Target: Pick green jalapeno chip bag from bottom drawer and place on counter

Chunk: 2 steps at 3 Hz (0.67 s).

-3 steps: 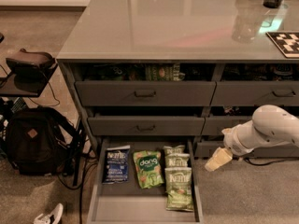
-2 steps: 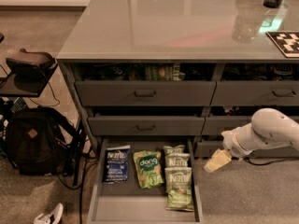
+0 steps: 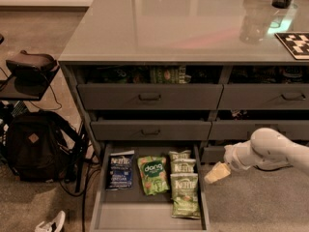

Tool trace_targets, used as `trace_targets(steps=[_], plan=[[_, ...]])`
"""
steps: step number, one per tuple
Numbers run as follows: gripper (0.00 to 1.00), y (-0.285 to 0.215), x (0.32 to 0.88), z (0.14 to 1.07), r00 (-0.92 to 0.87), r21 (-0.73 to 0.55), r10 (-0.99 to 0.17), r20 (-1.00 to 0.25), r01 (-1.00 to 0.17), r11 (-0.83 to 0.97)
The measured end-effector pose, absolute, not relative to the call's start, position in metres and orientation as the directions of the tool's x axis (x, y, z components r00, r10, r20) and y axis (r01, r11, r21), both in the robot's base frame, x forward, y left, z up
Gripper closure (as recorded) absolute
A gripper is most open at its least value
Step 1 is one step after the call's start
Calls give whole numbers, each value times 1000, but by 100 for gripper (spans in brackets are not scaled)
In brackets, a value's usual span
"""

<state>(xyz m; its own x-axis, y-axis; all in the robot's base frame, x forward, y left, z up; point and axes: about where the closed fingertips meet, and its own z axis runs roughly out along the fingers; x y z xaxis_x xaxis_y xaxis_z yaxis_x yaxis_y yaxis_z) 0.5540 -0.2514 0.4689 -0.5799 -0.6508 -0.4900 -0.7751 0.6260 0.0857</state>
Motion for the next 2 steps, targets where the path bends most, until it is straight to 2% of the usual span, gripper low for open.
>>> trace_targets(steps=[1,2], plan=[[0,-253,564,427,-601,92,-619,-505,-751,654],[0,-243,568,389,-566,103,-638,-523,-784,612]])
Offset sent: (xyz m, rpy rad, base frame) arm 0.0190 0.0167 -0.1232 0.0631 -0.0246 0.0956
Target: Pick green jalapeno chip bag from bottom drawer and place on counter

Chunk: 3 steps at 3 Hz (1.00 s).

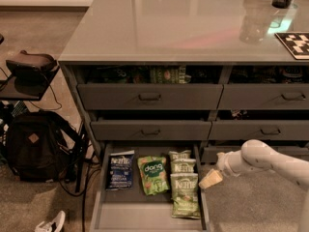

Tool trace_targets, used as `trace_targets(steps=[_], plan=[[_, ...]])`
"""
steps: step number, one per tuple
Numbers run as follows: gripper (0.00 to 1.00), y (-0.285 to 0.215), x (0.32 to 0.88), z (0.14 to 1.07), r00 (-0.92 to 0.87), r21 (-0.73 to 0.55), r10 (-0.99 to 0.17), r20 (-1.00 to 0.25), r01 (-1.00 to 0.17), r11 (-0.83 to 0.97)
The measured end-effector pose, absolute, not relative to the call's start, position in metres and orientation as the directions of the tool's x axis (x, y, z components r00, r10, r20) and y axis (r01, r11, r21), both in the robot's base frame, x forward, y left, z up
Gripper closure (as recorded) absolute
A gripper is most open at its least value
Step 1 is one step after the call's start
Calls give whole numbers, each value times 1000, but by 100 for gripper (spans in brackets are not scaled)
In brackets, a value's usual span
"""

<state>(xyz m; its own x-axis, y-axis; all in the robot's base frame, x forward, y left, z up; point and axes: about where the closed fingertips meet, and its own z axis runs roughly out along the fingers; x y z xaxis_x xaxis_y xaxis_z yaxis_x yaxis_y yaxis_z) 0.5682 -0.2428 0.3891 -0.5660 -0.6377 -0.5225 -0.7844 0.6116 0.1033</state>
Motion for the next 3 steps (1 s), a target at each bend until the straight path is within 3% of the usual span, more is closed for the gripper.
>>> trace_targets(steps=[2,3], plan=[[0,-225,571,327,-457,169,-717,-527,-883,438],[0,-225,571,327,-457,169,-717,-527,-883,438]])
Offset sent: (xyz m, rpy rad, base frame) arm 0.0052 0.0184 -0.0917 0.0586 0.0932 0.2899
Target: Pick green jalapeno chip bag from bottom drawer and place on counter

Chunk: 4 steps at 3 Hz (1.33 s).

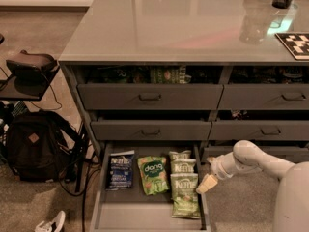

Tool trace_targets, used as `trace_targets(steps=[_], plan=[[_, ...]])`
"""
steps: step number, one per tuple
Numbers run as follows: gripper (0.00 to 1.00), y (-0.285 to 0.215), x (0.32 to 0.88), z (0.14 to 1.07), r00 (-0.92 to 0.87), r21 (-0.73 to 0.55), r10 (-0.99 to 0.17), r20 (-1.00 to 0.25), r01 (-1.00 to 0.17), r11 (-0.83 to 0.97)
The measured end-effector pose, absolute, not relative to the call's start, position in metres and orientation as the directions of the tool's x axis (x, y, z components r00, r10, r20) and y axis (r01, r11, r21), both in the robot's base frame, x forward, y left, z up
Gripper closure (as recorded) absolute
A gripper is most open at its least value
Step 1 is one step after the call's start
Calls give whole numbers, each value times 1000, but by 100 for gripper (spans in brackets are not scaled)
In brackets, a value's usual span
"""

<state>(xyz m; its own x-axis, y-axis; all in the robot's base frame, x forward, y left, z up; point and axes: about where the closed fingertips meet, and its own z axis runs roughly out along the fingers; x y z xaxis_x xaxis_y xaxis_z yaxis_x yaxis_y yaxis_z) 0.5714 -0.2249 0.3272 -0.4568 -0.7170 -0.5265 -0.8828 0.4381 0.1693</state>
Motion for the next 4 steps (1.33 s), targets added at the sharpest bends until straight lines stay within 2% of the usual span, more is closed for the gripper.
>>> trace_targets(steps=[2,4], plan=[[0,-196,563,263,-425,231,-744,-516,-905,356],[0,-160,553,207,-356,239,-809,-467,-932,272]])
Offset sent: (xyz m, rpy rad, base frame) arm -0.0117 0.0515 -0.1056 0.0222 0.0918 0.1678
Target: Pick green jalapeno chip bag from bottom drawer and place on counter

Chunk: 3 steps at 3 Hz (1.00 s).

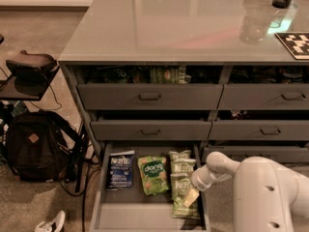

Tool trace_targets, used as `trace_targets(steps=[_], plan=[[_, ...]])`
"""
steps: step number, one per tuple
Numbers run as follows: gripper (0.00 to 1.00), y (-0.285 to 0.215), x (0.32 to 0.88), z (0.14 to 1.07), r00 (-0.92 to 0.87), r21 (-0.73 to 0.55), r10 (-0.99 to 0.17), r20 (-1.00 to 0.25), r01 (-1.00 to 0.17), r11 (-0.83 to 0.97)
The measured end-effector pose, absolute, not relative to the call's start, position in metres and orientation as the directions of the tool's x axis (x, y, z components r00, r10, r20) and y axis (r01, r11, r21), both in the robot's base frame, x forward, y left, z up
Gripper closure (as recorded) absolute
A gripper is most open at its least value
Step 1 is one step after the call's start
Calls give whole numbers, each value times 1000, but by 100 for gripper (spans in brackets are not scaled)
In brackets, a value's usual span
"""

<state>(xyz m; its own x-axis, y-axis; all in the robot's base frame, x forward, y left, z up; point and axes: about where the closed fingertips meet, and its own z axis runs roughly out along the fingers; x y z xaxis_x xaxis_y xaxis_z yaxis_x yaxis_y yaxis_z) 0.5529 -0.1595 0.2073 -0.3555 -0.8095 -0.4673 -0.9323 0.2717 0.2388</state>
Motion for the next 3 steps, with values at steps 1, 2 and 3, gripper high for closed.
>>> trace_targets(steps=[1,2,3], plan=[[0,-160,553,176,-389,270,-807,-445,-917,293],[0,-167,556,150,-424,285,-796,-431,-901,326],[0,-167,557,148,-426,283,-795,-431,-901,328]])
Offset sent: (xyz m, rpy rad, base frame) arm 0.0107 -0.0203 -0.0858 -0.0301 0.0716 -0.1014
